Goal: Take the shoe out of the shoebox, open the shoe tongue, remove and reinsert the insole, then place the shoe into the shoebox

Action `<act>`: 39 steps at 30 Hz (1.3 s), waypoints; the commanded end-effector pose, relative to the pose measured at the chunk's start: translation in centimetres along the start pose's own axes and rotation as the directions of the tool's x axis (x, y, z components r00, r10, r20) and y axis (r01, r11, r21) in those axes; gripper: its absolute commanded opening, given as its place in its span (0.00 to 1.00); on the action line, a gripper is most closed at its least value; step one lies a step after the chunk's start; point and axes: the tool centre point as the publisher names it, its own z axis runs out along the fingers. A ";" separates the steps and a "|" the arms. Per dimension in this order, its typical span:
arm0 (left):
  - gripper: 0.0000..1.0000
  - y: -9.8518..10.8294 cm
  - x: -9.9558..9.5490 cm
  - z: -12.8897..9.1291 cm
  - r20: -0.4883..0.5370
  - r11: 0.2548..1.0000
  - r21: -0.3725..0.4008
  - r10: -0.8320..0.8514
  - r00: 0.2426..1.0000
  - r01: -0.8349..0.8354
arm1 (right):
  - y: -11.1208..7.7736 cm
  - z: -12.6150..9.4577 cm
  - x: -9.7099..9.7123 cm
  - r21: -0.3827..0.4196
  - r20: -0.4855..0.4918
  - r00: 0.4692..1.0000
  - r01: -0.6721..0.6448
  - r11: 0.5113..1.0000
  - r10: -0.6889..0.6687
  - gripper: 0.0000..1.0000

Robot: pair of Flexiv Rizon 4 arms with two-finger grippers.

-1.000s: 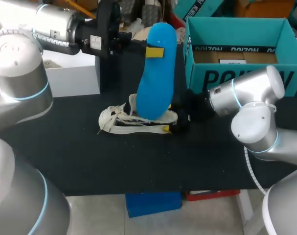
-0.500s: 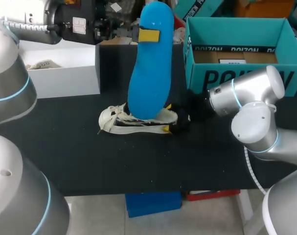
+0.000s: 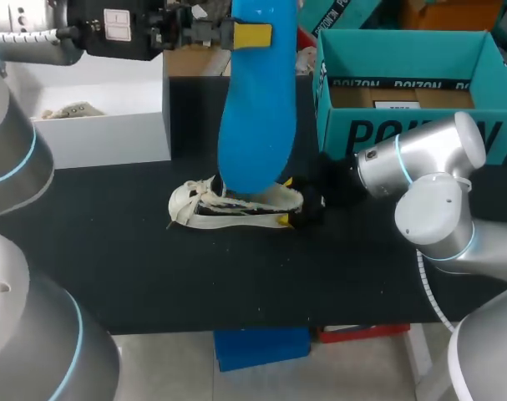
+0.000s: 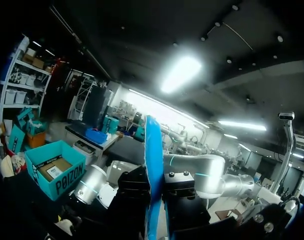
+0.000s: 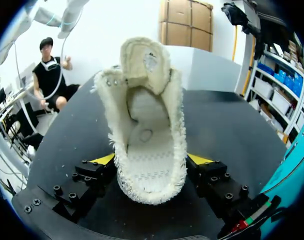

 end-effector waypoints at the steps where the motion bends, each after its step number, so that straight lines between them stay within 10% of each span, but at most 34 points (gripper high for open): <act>1: 0.00 0.6 0.4 0.2 0.050 1.000 0.024 0.000 0.999 -0.001 | -0.1 0.0 0.0 0.002 0.000 1.000 -0.001 1.000 0.001 0.00; 16: 0.00 0.6 0.4 0.2 0.050 1.000 0.024 0.000 0.999 -0.001 | 0.0 -0.6 -0.3 0.013 -0.003 1.000 0.008 1.000 -0.008 0.00; 19: 0.00 0.6 0.4 0.2 0.050 1.000 0.024 0.000 0.999 -0.001 | 0.1 -1.5 -0.7 0.037 0.002 1.000 0.016 0.999 -0.016 0.45; 21: 0.00 0.6 0.4 0.2 0.050 1.000 0.024 0.000 0.999 -0.001 | 0.2 -2.2 -0.9 0.068 -0.002 1.000 0.017 0.998 -0.017 1.00; 39: 0.00 0.6 0.4 0.2 0.050 1.000 0.024 0.000 0.999 -0.001 | 1.1 -5.3 -0.8 0.447 -0.018 0.999 0.054 0.893 -0.052 1.00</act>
